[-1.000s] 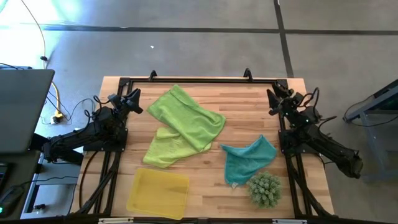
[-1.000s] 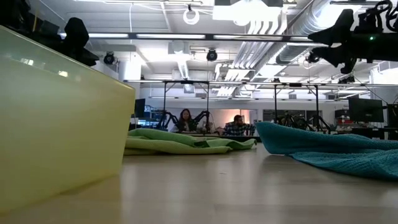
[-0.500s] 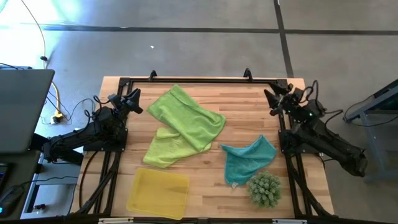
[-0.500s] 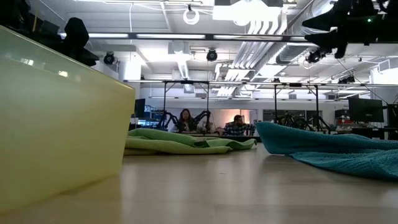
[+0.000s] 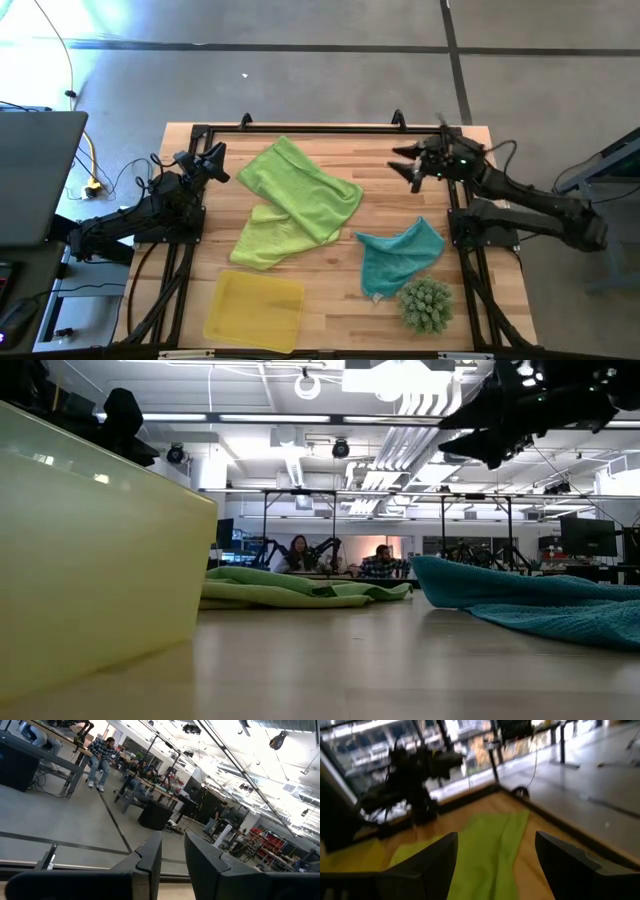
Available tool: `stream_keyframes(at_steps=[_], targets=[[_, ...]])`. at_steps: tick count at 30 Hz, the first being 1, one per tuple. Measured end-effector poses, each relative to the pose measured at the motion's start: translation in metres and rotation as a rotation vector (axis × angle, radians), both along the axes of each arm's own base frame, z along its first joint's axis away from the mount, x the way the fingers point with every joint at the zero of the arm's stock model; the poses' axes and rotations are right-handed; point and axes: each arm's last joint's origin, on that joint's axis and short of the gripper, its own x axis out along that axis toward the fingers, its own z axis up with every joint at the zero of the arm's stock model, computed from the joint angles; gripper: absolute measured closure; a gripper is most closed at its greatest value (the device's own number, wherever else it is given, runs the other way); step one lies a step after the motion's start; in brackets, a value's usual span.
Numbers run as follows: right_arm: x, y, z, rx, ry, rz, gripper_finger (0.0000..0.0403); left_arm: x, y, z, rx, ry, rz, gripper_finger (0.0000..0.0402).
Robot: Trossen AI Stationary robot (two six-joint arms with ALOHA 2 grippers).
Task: Roll microfiber towels into tight, uniform cylinder then place into a basket
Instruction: Fold the blue microfiber towel
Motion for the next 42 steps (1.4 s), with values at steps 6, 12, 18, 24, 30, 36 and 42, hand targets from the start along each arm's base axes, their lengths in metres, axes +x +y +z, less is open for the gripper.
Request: stream_keyframes(at_steps=[6,12,18,24,30,36,42], targets=[[0.028,0.014,-0.005,0.094,0.239,0.152,0.0144,0.0,0.0,0.0,0.0,0.0,0.0,0.0327],[0.052,0.038,-0.012,0.162,0.412,0.346,0.0144,0.0,0.0,0.0,0.0,0.0,0.0,0.0327],[0.07,0.066,-0.026,0.146,0.493,0.531,0.0144,0.0,0.0,0.0,0.0,0.0,0.0,0.0327],[0.084,0.083,-0.048,0.141,0.596,0.608,0.0144,0.0,0.0,0.0,0.0,0.0,0.0,0.0327],[0.097,0.089,-0.074,0.162,0.695,0.63,0.0144,0.0,0.0,0.0,0.0,0.0,0.0,0.0327],[0.11,0.088,-0.094,0.139,0.732,0.574,0.0144,0.0,0.0,0.0,0.0,0.0,0.0,0.0327],[0.115,0.085,-0.11,0.117,0.794,0.509,0.0145,0.0,0.0,0.0,0.0,0.0,-0.001,0.0327]])
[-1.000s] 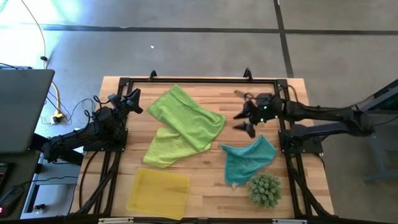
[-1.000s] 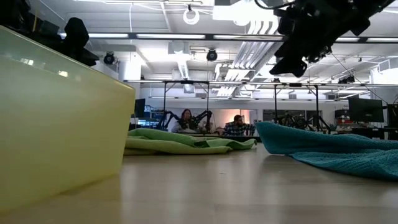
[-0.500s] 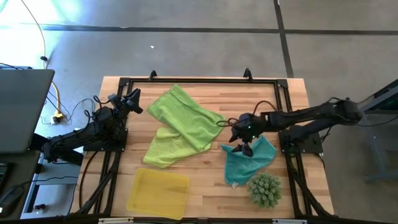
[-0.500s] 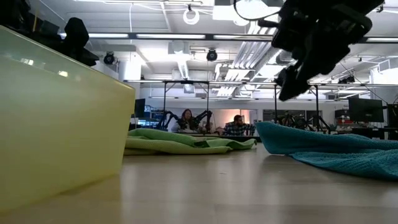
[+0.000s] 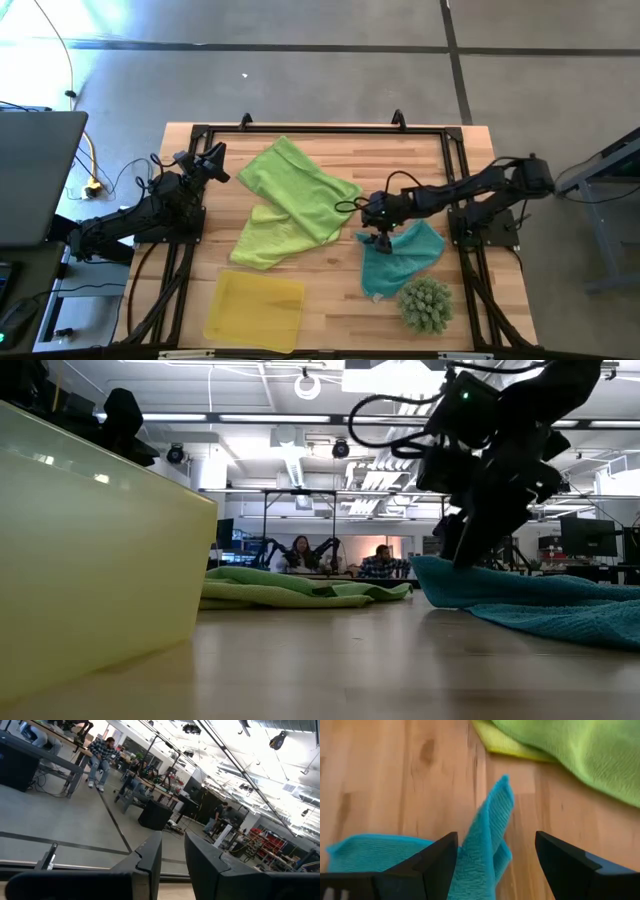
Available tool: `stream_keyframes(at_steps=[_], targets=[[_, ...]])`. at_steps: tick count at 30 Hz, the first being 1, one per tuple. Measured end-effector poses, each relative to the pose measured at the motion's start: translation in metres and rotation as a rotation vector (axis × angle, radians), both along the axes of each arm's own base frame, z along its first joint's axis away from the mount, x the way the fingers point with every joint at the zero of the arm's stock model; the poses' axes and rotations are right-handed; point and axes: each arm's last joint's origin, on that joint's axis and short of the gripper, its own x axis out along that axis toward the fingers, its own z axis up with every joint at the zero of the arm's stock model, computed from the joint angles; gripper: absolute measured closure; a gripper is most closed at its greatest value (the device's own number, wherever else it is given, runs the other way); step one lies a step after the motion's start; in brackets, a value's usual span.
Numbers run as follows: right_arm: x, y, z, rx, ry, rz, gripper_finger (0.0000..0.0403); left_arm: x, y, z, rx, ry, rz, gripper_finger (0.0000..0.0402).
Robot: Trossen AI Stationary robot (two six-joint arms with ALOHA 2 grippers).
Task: Roll microfiber towels into tight, uniform cylinder then place into a basket
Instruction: Fold the blue microfiber towel
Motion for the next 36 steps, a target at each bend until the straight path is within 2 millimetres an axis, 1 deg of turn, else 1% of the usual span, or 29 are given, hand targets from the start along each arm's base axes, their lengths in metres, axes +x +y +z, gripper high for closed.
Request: stream_keyframes(at_steps=[3,5,8,12,13,14,16,19,22,27,32,36], targets=[[0.001,0.002,-0.004,0.001,0.014,0.015,0.0163,0.0,0.0,0.0,0.0,0.0,0.0,0.0327],[0.001,0.003,-0.005,0.0,0.014,0.019,0.0191,0.0,0.0,0.0,0.0,0.0,0.0,0.0327],[0.001,0.004,-0.005,0.0,0.012,0.027,0.0253,0.0,0.0,0.0,0.0,0.0,0.0,0.0327],[0.001,0.003,-0.005,0.001,0.013,0.02,0.0358,0.0,0.0,0.0,0.0,0.0,0.0,0.0327],[0.001,0.001,-0.005,-0.007,0.012,0.015,0.038,0.0,0.0,0.0,0.0,0.0,0.0,0.0327],[0.001,0.0,-0.005,-0.013,0.01,0.013,0.0391,0.0,0.0,0.0,0.0,0.0,0.0,0.0327],[0.002,-0.007,-0.005,-0.045,0.012,-0.032,0.0385,0.0,0.0,0.0,0.0,0.0,0.0,0.0327],[0.001,-0.021,-0.005,-0.127,0.018,-0.148,0.038,0.0,0.0,0.0,0.0,0.0,0.0,0.0327],[0.0,-0.04,-0.005,-0.213,0.028,-0.272,0.0397,0.0,0.0,0.0,0.0,0.0,0.0,0.0327],[-0.007,-0.074,-0.005,-0.332,0.055,-0.482,0.0397,0.0,0.0,0.0,0.0,0.0,0.0,0.0327],[-0.017,-0.1,-0.005,-0.365,0.09,-0.585,0.0398,0.0,0.0,0.0,0.0,0.0,0.0,0.0327],[-0.024,-0.116,-0.006,-0.391,0.114,-0.606,0.0401,0.0,0.0,0.0,0.0,0.0,0.0,0.0327]])
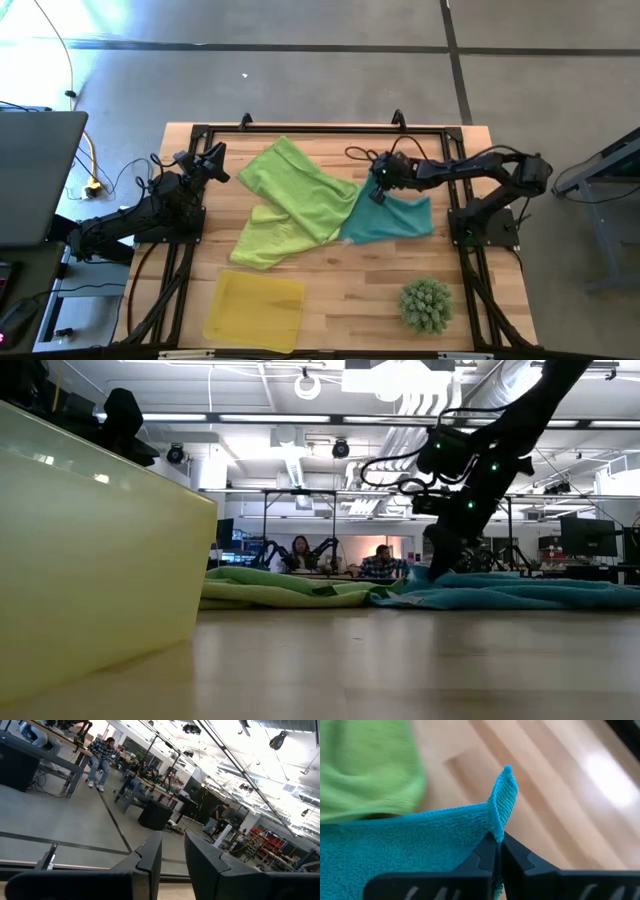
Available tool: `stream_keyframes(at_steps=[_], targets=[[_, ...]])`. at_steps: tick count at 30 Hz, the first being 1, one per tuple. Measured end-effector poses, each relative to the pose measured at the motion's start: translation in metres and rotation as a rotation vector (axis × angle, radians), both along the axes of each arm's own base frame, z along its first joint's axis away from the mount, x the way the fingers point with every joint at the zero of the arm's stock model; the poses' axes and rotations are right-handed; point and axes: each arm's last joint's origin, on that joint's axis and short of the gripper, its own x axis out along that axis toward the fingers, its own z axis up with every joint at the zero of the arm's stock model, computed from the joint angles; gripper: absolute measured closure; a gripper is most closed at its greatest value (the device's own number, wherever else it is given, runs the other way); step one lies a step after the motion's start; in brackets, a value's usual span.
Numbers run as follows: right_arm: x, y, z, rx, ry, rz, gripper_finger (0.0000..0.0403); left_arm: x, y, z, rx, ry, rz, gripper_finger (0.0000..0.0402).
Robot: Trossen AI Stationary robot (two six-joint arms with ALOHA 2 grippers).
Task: Roll microfiber towels into tight, uniform cylinder then place into a basket
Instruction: Fold the blue microfiber towel
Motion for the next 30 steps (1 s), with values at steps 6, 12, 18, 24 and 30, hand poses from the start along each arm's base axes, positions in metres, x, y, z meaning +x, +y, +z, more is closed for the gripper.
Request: stream_keyframes(at_steps=[6,12,18,24,30], targets=[[-0.007,-0.011,-0.001,0.001,0.019,-0.037,0.0402,0.0,0.0,0.0,0.0,-0.001,0.0,0.0327],[-0.013,-0.019,-0.002,-0.003,0.04,-0.118,0.0402,0.0,0.0,0.0,0.0,0.0,0.0,0.0327],[-0.022,-0.016,-0.006,0.033,0.125,-0.152,0.0402,0.0,0.0,0.0,0.0,0.0,0.0,0.0327],[-0.023,-0.013,-0.007,0.049,0.145,-0.157,0.0402,0.0,0.0,0.0,0.0,0.0,0.0,0.0327],[-0.022,-0.014,-0.007,0.047,0.137,-0.159,0.0402,0.0,0.0,0.0,0.0,0.0,0.0,0.0327]])
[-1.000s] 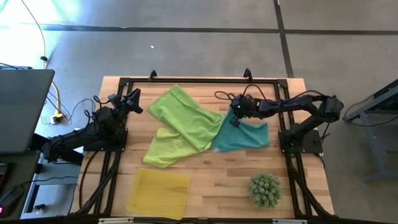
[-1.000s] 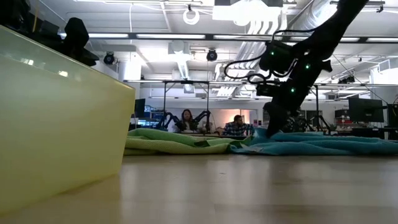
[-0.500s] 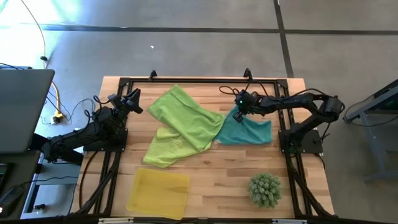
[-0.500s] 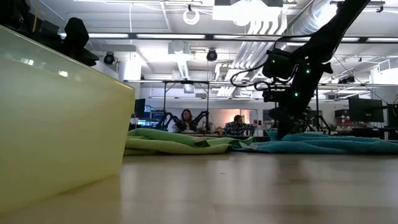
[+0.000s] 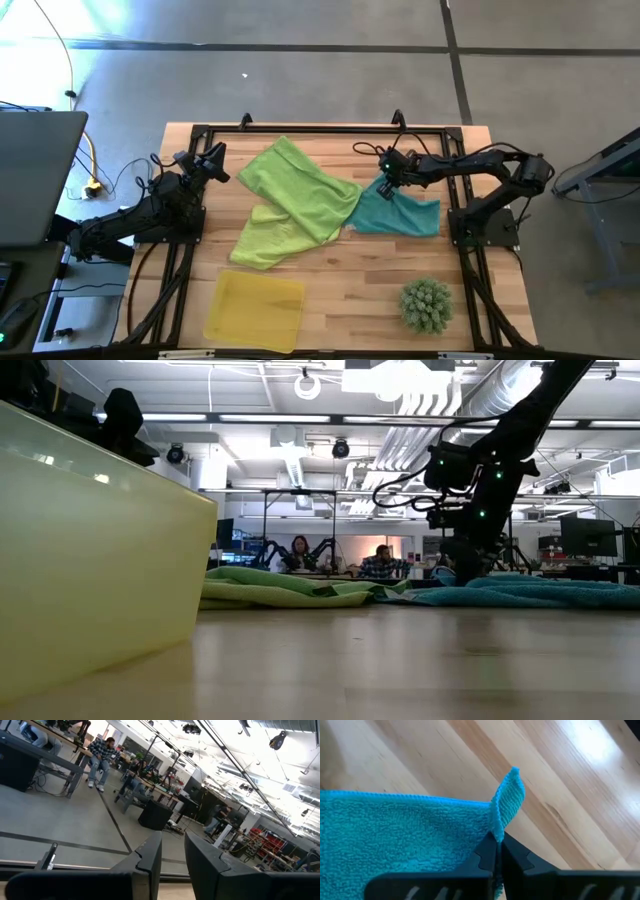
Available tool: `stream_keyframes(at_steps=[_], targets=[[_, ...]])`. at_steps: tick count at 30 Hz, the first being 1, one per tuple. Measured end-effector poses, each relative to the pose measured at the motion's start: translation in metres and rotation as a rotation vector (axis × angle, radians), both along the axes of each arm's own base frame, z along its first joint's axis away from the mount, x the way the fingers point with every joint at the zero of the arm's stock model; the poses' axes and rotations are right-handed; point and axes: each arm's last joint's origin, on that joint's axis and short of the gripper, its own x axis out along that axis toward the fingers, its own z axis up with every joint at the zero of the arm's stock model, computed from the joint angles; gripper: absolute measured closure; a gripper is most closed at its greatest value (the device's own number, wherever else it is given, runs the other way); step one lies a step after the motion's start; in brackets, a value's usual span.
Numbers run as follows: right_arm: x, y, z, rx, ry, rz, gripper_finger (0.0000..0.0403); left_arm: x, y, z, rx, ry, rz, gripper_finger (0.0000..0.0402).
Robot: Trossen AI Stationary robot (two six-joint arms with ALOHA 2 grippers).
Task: Roll microfiber towels into tight, uniform cylinder then place into a basket
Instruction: Fold the blue microfiber towel
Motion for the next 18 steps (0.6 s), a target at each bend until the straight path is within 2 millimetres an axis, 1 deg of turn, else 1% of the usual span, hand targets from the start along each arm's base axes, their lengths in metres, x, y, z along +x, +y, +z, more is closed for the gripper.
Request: stream_keyframes(at_steps=[18], targets=[[0.0025,-0.0009,0.0011,0.006,-0.052,-0.038,0.0402,0.0002,-0.0002,0.0003,0.002,-0.001,-0.01,0.0327]])
